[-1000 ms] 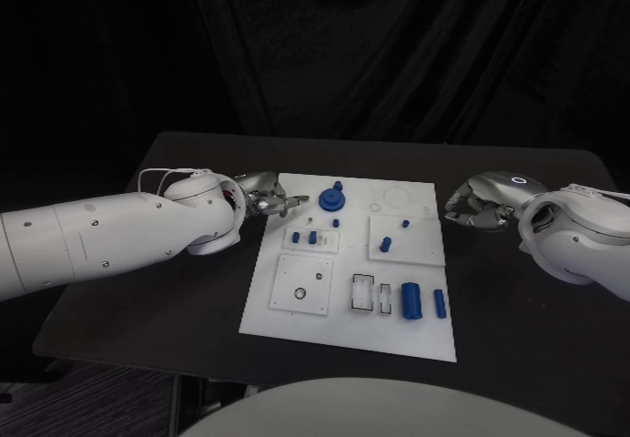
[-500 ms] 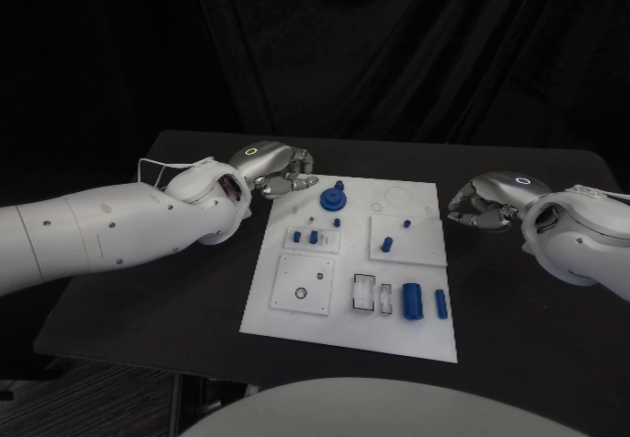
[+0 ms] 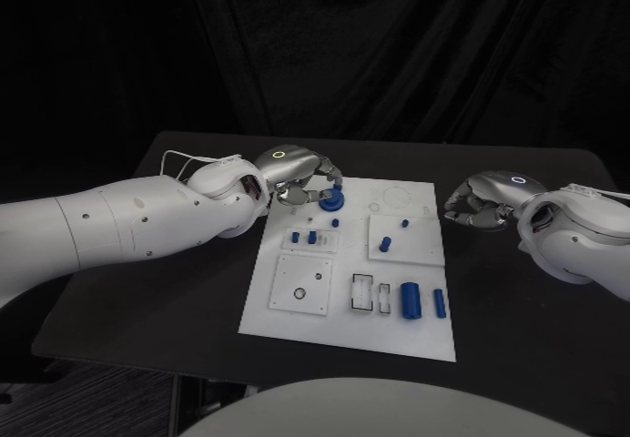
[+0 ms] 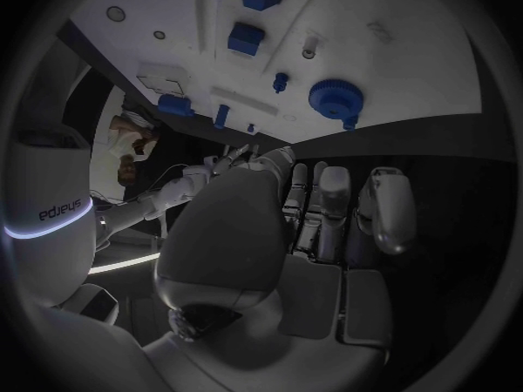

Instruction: Assemble the parts on the task board

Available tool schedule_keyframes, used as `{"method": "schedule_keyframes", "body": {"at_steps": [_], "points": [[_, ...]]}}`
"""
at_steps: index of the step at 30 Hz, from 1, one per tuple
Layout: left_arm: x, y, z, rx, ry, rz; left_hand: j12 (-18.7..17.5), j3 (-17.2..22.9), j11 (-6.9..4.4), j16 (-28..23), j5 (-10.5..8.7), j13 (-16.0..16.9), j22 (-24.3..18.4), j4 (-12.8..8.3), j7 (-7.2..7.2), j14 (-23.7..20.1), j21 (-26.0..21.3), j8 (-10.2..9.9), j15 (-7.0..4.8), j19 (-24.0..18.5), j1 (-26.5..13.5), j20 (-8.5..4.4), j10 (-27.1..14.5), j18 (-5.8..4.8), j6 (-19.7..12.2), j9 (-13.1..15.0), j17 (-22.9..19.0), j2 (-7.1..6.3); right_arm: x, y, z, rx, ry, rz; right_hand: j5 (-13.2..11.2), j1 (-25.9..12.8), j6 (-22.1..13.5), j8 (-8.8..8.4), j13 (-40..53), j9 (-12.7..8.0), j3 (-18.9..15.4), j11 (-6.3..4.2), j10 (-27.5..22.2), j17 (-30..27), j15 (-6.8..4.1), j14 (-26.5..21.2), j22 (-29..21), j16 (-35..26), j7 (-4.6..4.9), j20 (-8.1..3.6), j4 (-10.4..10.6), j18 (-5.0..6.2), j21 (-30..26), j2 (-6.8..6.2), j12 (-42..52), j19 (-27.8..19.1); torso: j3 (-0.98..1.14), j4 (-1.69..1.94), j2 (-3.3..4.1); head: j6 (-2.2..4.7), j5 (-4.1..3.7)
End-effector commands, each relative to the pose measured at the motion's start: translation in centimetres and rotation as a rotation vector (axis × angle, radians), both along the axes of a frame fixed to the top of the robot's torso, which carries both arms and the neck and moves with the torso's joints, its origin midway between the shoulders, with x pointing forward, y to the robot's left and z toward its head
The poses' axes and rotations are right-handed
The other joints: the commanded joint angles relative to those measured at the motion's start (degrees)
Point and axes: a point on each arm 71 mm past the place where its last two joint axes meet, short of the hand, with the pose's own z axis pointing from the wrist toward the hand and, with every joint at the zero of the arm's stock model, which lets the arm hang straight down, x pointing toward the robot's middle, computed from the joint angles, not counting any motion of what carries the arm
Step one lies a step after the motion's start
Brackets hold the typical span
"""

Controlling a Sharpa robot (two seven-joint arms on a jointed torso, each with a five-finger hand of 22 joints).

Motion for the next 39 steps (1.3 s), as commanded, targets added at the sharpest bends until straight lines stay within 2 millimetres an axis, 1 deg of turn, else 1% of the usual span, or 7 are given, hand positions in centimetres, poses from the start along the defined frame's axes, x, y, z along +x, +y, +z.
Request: {"method": "schedule_keyframes", "body": {"at_steps": [1,3,7,19,26,35,39], "points": [[-0.3,-1.1,-0.9,0.117,0.016,-0.098,-0.24,-0.19,-0.53,-0.23,-1.08,-1.53,9.88,-0.03,-1.52,0.73,0.45,-0.06,-0.71,0.95,-0.55,-0.15,-0.96,-0.65,-0.27,-2.08,-0.62,-0.89,-0.1,0.0,0.0,0.005,-0.008,0.004,0.2,0.14,0.41,-0.08,12.06,-0.07,0.2,0.19,3.12,14.54,0.0,5.66,9.61,-0.15,0.07,0.09,0.12,0.79,-0.07,-0.28,-0.11,0.34,0.0,-0.06,0.01,-0.01,-0.33],[-0.3,-1.6,-1.2,0.142,0.022,-0.111,-0.01,-0.42,-0.94,0.34,-1.37,-2.1,10.1,-0.41,-2.27,1.56,0.92,-0.05,-0.88,1.57,-0.57,-0.28,-1.02,-0.79,-0.32,-3.06,-0.2,-1.35,-0.1,0.0,0.0,0.006,-0.01,0.004,0.2,0.14,0.41,-0.08,12.06,-0.07,0.2,0.19,3.12,14.54,0.0,5.66,9.61,-0.15,0.07,0.09,0.12,0.79,-0.07,-0.28,-0.11,0.34,0.02,-0.04,-0.04,-0.01,-0.49],[-0.5,-2.0,-2.1,0.165,0.04,-0.122,1.01,-0.77,-0.96,1.54,-1.23,-2.63,10.73,-1.09,-2.47,2.9,2.44,0.03,-0.66,3.13,-0.66,-0.47,-0.36,-1.19,-0.1,-4.51,0.54,-1.96,-0.1,0.0,0.0,0.007,-0.011,0.003,0.2,0.11,0.42,-0.08,12.08,-0.07,0.18,0.19,3.15,14.54,-0.01,5.66,9.62,-0.16,0.06,0.09,0.12,0.78,-0.06,-0.34,-0.09,0.36,0.05,-0.04,-0.05,-0.01,-0.79],[-0.8,-2.7,-3.5,0.194,0.08,-0.125,3.69,-1.44,-0.75,4.01,-1.37,-3.15,11.46,-1.95,-1.61,5.09,4.47,0.42,-0.36,5.15,-1.45,-0.71,1.38,-1.69,2.12,-6.66,2.06,-2.56,-0.2,-0.1,0.1,0.008,-0.011,0.002,0.2,0.11,0.42,-0.08,12.08,-0.07,0.18,0.19,3.15,14.54,-0.01,5.66,9.62,-0.16,0.06,0.09,0.12,0.78,-0.06,-0.34,-0.09,0.36,0.01,0.11,-0.04,-0.01,-1.27],[-0.9,-2.6,-3.6,0.202,0.092,-0.115,5.14,-1.68,-0.68,4.46,-1.21,-2.9,11.58,-2.09,-1.28,5.41,4.83,0.7,-0.27,5.52,-1.94,-0.7,2.29,-1.78,3.49,-7.28,2.12,-2.37,-0.2,-0.1,0.0,0.007,-0.009,0.001,0.2,0.11,0.42,-0.08,12.08,-0.07,0.18,0.19,3.15,14.54,-0.01,5.66,9.62,-0.16,0.06,0.09,0.12,0.78,-0.06,-0.34,-0.09,0.36,0.01,0.25,-0.12,-0.01,-1.26],[-0.8,-2.7,-3.7,0.203,0.092,-0.106,7.09,-1.15,-0.92,4.94,0.29,-2.23,11.7,-2.93,-1.01,5.69,5.21,0.91,-0.46,5.88,-1.47,-0.76,3.23,-1.86,5.13,-8.02,2.1,-1.83,-0.2,0.0,0.0,0.005,-0.006,0.002,0.2,0.07,0.43,-0.09,12.03,-0.08,0.16,0.17,3.1,14.52,-0.01,5.65,9.6,-0.19,0.03,0.09,0.11,0.8,-0.17,-0.45,-0.14,0.33,0.02,0.06,-0.14,-0.01,-1.18],[-0.7,-2.9,-3.7,0.21,0.098,-0.1,7.65,-0.57,-0.98,4.94,1.5,-2.01,11.67,-3.52,-0.99,5.58,5.14,0.96,-0.54,5.84,-1.01,-0.83,3.16,-1.84,5.79,-8.36,1.79,-1.52,-0.2,-0.1,0.0,0.002,-0.002,-0.001,0.2,0.07,0.43,-0.09,12.03,-0.08,0.16,0.17,3.1,14.52,-0.01,5.65,9.6,-0.19,0.03,0.09,0.11,0.8,-0.17,-0.45,-0.14,0.33,0.03,0.13,-0.18,-0.01,-1.36]]}}
